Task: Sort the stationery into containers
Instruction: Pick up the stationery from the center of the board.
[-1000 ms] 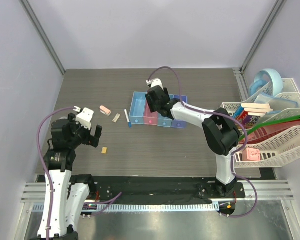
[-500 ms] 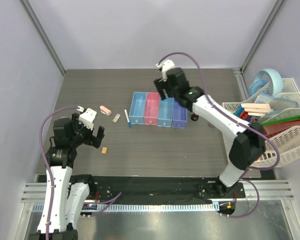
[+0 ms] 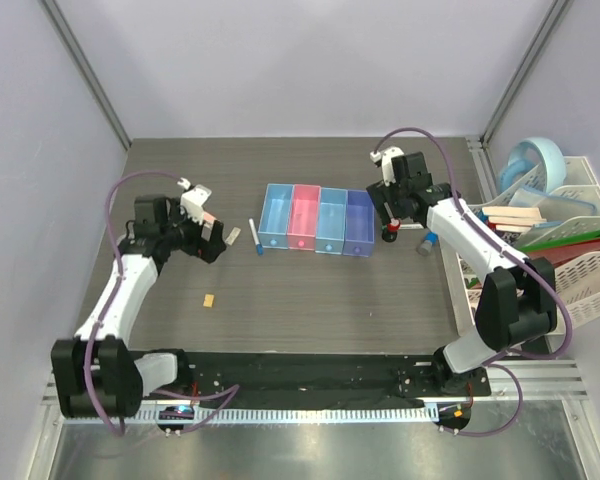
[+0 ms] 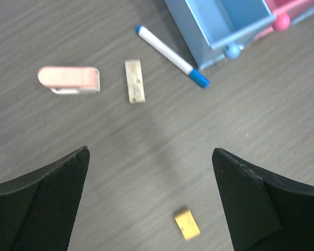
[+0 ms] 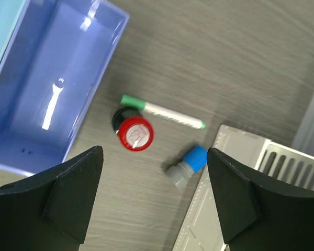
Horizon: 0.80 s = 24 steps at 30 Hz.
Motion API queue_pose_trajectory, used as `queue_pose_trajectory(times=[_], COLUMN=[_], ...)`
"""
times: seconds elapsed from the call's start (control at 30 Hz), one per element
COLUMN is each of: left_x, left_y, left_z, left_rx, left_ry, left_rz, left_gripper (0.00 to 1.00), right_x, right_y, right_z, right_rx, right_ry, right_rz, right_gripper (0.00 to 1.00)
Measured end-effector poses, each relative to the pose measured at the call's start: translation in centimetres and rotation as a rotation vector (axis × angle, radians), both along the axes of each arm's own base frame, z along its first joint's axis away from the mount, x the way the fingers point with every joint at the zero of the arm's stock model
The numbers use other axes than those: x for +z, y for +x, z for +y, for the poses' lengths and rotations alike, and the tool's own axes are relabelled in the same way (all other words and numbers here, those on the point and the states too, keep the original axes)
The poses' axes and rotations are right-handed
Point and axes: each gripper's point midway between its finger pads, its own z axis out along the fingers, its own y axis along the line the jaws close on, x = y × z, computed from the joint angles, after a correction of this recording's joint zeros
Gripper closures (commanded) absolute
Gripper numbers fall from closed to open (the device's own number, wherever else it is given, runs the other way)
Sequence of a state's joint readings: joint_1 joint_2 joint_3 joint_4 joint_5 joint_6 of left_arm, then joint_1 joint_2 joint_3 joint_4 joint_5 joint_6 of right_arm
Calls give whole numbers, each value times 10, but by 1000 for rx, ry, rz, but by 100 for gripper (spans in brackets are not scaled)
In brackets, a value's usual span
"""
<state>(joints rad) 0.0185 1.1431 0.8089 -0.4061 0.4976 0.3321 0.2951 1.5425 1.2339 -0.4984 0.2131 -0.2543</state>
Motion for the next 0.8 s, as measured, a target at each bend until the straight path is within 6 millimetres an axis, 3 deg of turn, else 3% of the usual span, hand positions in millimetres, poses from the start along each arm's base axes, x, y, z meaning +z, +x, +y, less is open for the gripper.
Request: queue_pose_trajectory(times=[0.1,0.27,0.6,0.8], left_x=[3,0,-36,-56], left_y=[28,56,78,92], left_z=[-10,-33,-65,-74], left_rx=[-13,-47,-91,-92], left_ry=[-7,-5,49,87], left_rz=[-21,-46,-31,-19], left_gripper=[0,0,0,0], right_x=[-11,-23,-63,-68], right_y=[-10,-19,-23,-21], right_z=[5,10,5,5], right_rx=[30,65,68,72], right_ry=[19,53,85,88], right_rz=[42,79,199,205], right_gripper=[15,19,25,25])
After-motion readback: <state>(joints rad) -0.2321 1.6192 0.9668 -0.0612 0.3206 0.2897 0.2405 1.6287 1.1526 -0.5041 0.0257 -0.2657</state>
